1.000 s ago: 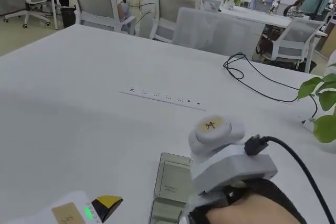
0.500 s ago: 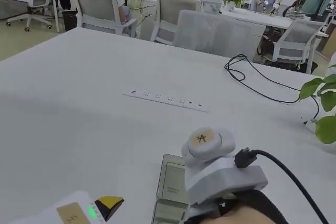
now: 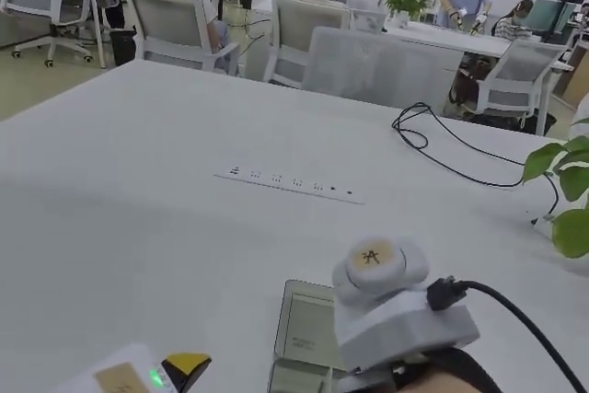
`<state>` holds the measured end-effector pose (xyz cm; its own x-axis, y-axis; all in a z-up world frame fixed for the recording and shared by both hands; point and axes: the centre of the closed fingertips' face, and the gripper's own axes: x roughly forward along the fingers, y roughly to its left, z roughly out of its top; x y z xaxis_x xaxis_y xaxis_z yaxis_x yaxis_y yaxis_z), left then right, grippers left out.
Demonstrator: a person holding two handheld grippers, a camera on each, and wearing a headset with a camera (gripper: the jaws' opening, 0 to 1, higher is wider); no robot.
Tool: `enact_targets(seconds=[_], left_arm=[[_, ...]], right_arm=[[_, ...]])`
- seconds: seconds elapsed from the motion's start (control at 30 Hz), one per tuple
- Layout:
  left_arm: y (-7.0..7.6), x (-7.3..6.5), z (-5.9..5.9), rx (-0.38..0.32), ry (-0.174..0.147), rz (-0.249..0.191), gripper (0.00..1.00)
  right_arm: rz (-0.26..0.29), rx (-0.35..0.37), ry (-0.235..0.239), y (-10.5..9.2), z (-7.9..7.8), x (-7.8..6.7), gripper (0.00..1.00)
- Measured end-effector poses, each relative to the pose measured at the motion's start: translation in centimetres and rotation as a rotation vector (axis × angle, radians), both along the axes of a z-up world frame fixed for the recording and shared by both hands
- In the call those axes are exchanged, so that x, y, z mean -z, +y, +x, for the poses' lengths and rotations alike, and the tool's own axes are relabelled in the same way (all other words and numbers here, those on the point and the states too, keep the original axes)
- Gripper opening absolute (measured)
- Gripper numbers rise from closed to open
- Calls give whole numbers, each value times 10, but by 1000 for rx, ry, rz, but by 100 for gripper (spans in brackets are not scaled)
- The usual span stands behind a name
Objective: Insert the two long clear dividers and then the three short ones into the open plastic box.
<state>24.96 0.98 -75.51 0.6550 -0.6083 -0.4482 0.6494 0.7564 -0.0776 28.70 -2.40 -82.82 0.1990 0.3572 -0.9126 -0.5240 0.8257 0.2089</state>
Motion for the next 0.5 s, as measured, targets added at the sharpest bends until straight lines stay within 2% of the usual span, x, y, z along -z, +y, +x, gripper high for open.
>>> enact_targets(seconds=[0.1,0.17,0.33,0.5], left_arm=[[2,0,1,-9,-4,5,94],[2,-2,2,-16,-8,1,94],[2,-4,1,-26,3,-21,94],[4,-6,2,-41,-1,-15,94]], right_arm=[[23,-23,-8,1,0,-4,22],[33,-78,-30,3,1,-8,24],[61,-124,-37,4,-1,-16,33],[77,-179,-68,2,-1,-25,40]])
